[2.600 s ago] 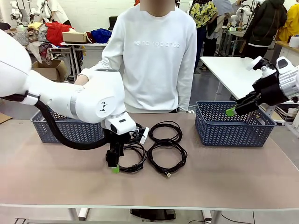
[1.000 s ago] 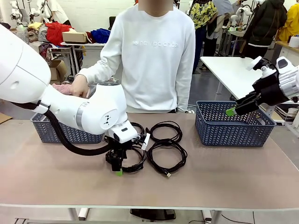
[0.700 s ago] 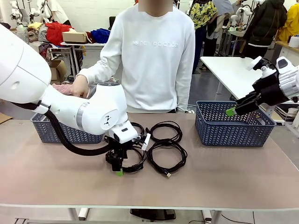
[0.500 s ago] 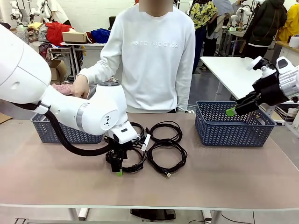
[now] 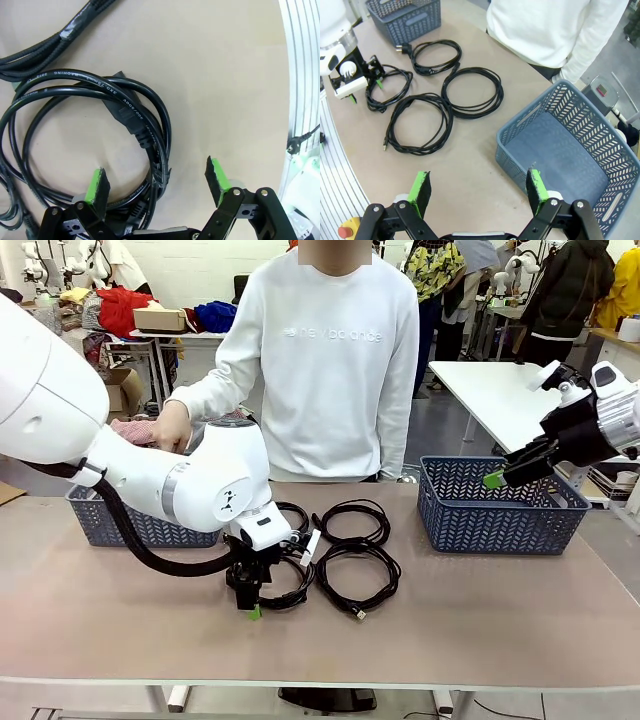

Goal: Organize the cables according to human instructions.
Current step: Pick up a bundle of cables and place it in the basket indicated by the human.

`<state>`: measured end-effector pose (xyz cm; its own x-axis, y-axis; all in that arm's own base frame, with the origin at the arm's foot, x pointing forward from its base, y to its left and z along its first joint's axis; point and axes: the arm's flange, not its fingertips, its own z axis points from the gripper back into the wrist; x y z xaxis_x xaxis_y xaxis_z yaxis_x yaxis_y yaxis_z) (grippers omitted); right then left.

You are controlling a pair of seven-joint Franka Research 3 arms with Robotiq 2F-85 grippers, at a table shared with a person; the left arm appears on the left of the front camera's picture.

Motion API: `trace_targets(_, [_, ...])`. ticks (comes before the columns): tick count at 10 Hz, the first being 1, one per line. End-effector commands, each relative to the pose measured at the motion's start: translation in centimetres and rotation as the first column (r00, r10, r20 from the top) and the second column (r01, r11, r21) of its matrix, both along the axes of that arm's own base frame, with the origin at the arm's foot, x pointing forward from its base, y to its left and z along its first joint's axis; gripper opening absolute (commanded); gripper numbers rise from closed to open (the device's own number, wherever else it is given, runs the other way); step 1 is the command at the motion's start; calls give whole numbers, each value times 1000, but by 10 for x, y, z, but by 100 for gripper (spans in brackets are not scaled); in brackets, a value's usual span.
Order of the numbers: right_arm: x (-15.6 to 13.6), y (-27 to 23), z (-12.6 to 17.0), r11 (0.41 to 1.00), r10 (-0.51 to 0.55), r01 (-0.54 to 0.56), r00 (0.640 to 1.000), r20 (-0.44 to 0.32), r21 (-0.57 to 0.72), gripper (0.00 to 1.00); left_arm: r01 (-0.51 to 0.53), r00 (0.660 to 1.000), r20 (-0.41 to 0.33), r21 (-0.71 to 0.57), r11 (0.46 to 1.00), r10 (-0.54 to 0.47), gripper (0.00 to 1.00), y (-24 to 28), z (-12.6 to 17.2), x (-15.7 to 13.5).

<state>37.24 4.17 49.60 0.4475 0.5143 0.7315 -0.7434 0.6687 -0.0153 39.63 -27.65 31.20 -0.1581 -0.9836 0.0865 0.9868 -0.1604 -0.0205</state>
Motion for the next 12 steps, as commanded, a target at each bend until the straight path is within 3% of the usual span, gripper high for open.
trace_targets(1, [0, -1, 0, 1000, 6, -6, 1000, 2, 9, 100, 16, 1000, -7, -22, 1000, -16, 100, 8, -3, -3])
trace_targets(2, [0, -1, 0, 1000, 6, -6, 1000, 2, 9, 100, 8, 1000, -12, -21, 1000, -9, 81, 8, -4, -2])
trace_targets(3, [0, -1, 0, 1000, 6, -6, 1000, 2, 9, 100, 7, 1000, -11, -23, 1000, -7, 80, 8, -3, -2])
trace_targets(4, [0, -1, 0, 1000, 6, -6, 1000, 2, 9, 100, 8, 1000, -11, -23, 1000, -8, 61, 8, -3, -3])
trace_targets(5, [0, -1, 0, 1000, 6, -6, 1000, 2, 9, 100, 7, 1000, -12, -23, 1000, -7, 77, 8, -3, -3])
trace_targets(6, [0, -1, 0, 1000, 6, -6, 1000, 2, 9, 100, 7, 1000, -14, -23, 1000, -7, 41, 8, -4, -3])
trace_targets(7, [0, -1, 0, 1000, 6, -6, 1000, 2, 9, 100, 6, 1000, -16, -24, 1000, -6, 58, 9, -4, -3])
trace_targets(8, [0, -1, 0, 1000, 6, -6, 1000, 2, 9, 100, 5, 1000, -21, -24, 1000, -5, 21, 9, -5, -3])
trace_targets(9, [0, -1, 0, 1000, 6, -6, 1000, 2, 9, 100, 2, 1000, -25, -26, 1000, -2, 38, 10, -6, -3])
trace_targets(10, [0, -1, 0, 1000, 6, -6, 1000, 2, 9, 100, 0, 1000, -26, -28, 1000, 0, 1, 10, -6, -3])
trace_targets(11, [0, -1, 0, 1000, 6, -6, 1000, 2, 9, 100, 1, 1000, -28, -29, 1000, -2, 18, 10, -6, -3])
trace_targets(12, [0, -1, 0, 1000, 6, -6, 1000, 2, 9, 100, 3, 999, -32, -28, 1000, -4, 0, 10, -6, -4])
